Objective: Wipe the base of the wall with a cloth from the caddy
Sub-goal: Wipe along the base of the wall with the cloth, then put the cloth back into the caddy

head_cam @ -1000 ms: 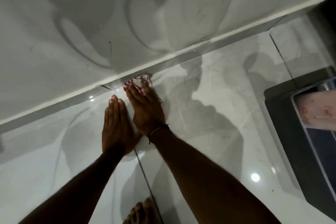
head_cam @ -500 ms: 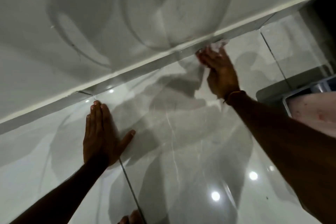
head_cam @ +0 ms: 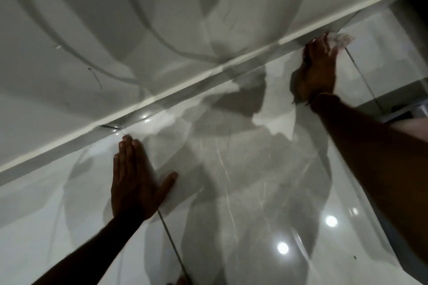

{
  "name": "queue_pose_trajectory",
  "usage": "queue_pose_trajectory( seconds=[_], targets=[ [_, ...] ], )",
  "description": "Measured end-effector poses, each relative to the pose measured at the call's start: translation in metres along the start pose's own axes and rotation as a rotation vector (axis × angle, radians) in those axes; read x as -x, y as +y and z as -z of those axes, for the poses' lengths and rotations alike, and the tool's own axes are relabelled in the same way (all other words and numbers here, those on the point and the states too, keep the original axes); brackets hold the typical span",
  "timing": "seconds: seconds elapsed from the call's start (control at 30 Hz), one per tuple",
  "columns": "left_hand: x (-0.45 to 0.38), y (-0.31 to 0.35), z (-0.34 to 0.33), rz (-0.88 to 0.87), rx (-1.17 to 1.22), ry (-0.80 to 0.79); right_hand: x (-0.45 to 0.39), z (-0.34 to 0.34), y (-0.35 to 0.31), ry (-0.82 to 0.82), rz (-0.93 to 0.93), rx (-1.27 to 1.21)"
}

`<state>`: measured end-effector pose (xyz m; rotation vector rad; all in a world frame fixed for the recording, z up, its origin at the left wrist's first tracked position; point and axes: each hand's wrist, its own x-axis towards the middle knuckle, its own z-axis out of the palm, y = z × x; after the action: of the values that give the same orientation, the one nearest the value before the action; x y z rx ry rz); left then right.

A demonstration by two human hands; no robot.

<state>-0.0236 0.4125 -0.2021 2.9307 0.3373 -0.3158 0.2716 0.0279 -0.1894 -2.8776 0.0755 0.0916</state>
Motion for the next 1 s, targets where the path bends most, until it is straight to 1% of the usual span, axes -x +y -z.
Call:
queue_pose_trajectory(
  seconds=[0.1, 0.17, 0.23, 0.3, 0.4, 0.47, 0.53, 0.63, 0.7, 0.77, 0.8, 0.93, 1.0],
  targets=[
    [0.001, 0.001, 0.003, -0.007, 0.009, -0.007, 0.041, -0.027, -0.046, 0.055, 0.087, -0.037],
    [0.002, 0.001, 0.004, -0.008, 0.01, -0.016, 0.069, -0.042, -0.086, 0.091, 0.078, -0.147],
    [0.003, 0.0, 0.003, -0.018, 0.009, -0.013, 0.1, -0.057, -0.126, 0.032, 0.042, -0.245],
    [0.004, -0.001, 0.002, -0.031, 0.003, 0.002, 0.137, -0.07, -0.163, -0.058, 0.063, -0.28],
    [0.003, -0.003, -0.002, -0.045, -0.001, 0.01, 0.19, -0.083, -0.227, -0.091, 0.237, -0.356],
    [0.001, -0.006, -0.003, -0.052, -0.004, -0.006, 0.219, -0.084, -0.265, -0.191, 0.314, -0.424],
    [0.001, -0.006, -0.003, -0.06, -0.013, -0.034, 0.234, -0.089, -0.283, -0.21, 0.341, -0.458],
    [0.0, -0.006, 0.0, -0.069, -0.018, -0.054, 0.228, -0.09, -0.274, -0.236, 0.425, -0.453],
    [0.0, -0.008, 0.006, -0.072, 0.004, -0.103, 0.219, -0.079, -0.269, -0.363, 0.453, -0.52],
    [0.0, -0.01, 0.018, -0.085, 0.038, -0.177, 0.216, -0.056, -0.272, -0.522, 0.379, -0.659],
    [0.001, -0.009, 0.029, -0.093, 0.055, -0.198, 0.218, -0.042, -0.271, -0.559, 0.302, -0.757],
    [0.02, 0.004, 0.086, -0.08, 0.066, -0.225, 0.25, 0.031, -0.251, -0.579, -0.051, -1.073],
    [0.034, 0.02, 0.119, -0.113, 0.055, -0.258, 0.277, 0.068, -0.232, -0.544, -0.245, -1.225]
  ],
)
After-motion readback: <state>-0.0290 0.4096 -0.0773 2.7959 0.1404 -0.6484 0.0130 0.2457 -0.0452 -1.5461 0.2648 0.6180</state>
